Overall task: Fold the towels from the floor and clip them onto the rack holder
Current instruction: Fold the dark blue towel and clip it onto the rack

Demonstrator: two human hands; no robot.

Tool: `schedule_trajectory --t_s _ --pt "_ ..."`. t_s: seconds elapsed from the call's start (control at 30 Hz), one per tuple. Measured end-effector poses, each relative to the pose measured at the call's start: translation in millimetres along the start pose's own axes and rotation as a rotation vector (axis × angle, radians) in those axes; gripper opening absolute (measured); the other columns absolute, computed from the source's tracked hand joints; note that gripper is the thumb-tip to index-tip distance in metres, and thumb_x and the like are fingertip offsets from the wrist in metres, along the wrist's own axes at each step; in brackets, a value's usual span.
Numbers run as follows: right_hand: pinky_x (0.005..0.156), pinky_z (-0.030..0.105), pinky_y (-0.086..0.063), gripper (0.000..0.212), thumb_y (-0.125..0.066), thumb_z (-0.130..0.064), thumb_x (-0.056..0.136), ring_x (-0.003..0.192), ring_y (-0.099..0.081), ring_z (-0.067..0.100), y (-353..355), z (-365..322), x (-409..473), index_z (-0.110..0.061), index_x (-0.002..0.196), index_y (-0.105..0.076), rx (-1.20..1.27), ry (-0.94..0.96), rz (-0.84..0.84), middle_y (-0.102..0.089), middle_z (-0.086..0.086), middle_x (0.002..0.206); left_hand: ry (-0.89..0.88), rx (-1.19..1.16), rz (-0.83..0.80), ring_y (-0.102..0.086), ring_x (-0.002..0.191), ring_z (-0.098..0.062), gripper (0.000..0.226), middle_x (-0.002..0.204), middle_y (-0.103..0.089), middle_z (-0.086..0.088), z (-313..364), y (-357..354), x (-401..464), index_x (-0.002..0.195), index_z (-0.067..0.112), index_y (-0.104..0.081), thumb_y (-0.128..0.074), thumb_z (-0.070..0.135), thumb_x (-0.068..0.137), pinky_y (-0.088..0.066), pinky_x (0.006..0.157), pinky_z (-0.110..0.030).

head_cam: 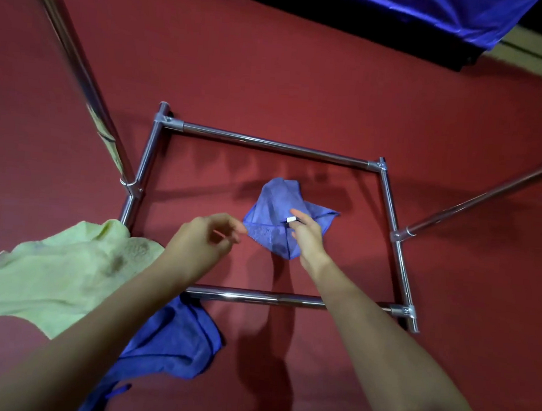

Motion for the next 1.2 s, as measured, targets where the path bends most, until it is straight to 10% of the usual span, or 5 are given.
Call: schedule_trajectory --t_s 0.23,0.4,0.77,1.03,1.2 --pt "0.07 0.008 -0.044 0.016 -0.05 0.01 0.086 0.069 -0.057 -0.001 29.5 -78.9 -70.0 0.003 0.091 -0.063 -0.085 0.268 -0.141 -0.059 0.0 0.076 -0.039 0.071 -0.062 -0.059 0.07 -0.002 0.03 0.067 -0.065 0.026 62.7 13.1 -12.2 0.068 0.048 -0.059 -0.045 0.021 0.068 -0.047 0.077 -0.025" --pt "0.048 0.008 -0.031 0.032 -0.05 0.017 0.08 0.04 -0.041 -0.003 67.1 -149.0 -154.2 -0.014 0.072 -0.055 -0.241 0.414 -0.334 -0.05 -0.009 0.055 -0.118 0.064 -0.028 -0.055 0.063 0.003 0.031 0.072 -0.064 0.015 128.8 19.7 -41.1 0.083 0.033 -0.062 -0.05 0.004 0.082 -0.039 0.063 -0.007" --pt "0.063 0.021 -0.037 0.043 -0.051 0.016 0.079 0.069 -0.041 0.017 169.1 -255.9 -323.9 -0.021 0.099 -0.047 -0.335 0.674 -0.606 -0.056 -0.001 0.073 -0.478 0.032 0.053 -0.032 0.135 -0.019 0.056 0.14 -0.041 -0.001 275.2 4.1 -150.0 0.135 0.02 -0.04 -0.042 0.003 0.082 -0.021 0.114 -0.028" --pt "0.067 0.02 -0.043 0.037 -0.057 0.005 0.081 0.064 -0.052 0.003 221.8 -246.0 -378.7 -0.028 0.093 -0.044 -0.37 0.65 -0.495 -0.067 -0.008 0.076 -0.465 0.274 0.105 -0.029 0.132 -0.028 0.027 0.139 -0.04 -0.006 277.2 -18.5 -194.7 0.112 0.018 -0.062 -0.054 0.008 0.089 -0.011 0.098 -0.015" --pt "0.067 0.022 -0.044 0.034 -0.056 0.003 0.083 0.064 -0.051 0.007 235.0 -241.3 -391.3 -0.027 0.093 -0.045 -0.293 0.666 -0.42 -0.067 -0.006 0.079 -0.354 -0.238 -0.1 -0.046 0.104 0.005 0.01 0.106 -0.054 0.013 282.5 -13.5 -219.7 0.086 0.029 -0.052 -0.055 0.037 0.081 -0.032 0.096 -0.018"
Point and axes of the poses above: each hand's wrist, its own x-axis towards the middle knuckle, its own y-axis out of the back of the hand, z = x × y, the point moved 1 cm from there along x, towards the middle knuckle
